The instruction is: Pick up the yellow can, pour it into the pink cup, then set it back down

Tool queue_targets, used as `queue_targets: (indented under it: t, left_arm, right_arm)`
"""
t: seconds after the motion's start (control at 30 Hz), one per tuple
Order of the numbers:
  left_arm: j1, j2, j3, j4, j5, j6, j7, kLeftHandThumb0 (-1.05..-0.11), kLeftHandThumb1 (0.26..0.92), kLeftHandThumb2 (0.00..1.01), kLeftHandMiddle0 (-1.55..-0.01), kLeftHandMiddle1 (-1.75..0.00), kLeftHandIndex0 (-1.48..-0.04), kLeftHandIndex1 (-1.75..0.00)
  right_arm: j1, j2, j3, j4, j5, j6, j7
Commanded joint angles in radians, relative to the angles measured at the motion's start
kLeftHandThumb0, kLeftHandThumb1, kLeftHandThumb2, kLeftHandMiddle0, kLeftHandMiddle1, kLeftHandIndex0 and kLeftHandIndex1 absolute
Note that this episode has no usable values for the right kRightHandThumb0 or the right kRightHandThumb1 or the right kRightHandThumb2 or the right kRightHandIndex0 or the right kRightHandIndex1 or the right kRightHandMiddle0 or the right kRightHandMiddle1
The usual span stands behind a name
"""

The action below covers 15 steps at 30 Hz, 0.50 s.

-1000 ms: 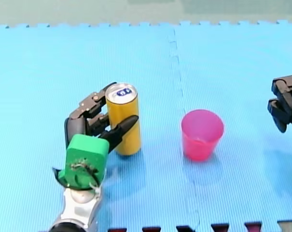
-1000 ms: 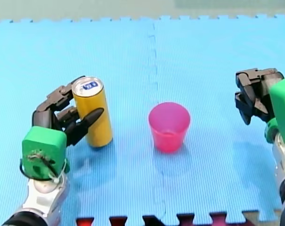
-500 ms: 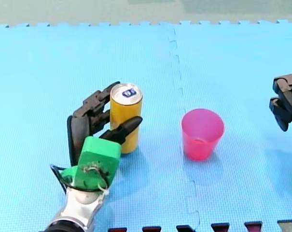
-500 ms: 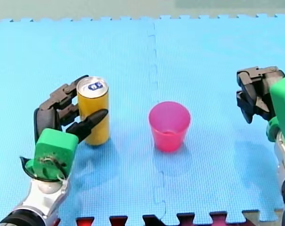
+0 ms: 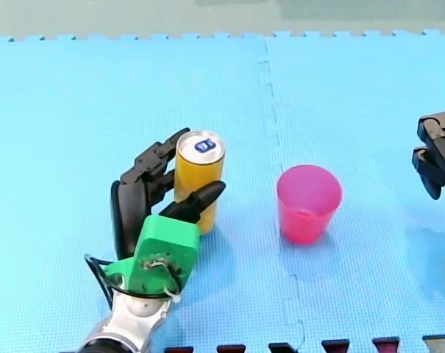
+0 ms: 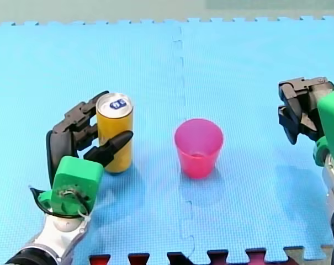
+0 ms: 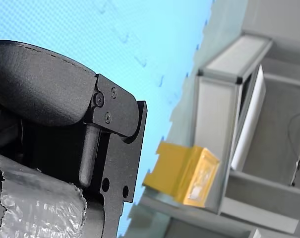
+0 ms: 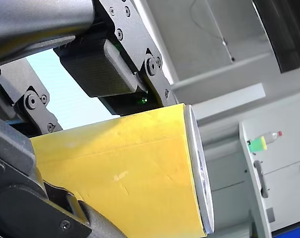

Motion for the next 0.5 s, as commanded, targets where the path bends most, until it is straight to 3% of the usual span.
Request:
queue_targets:
  t: [0.0,0.47]
  left_arm:
    - [-0.006,-0.001,-0.003,-0.001,0.002,-0.008,0.012,-0.370,0.855,0.00,-1.26,-0.01,-1.15,0.00]
    - [-0.005,-0.018,0.011,0.001,-0.030,-0.010,-0.012,-0.404,0.860,0.00,-1.25,0.00,-1.15,0.00]
  right_arm:
    - [0.002,-0.006,0.001,-0.004,-0.001,-0.006,-0.003]
    - [-0.003,-0.011,0.004,0.000,-0.003,0.006,-0.006]
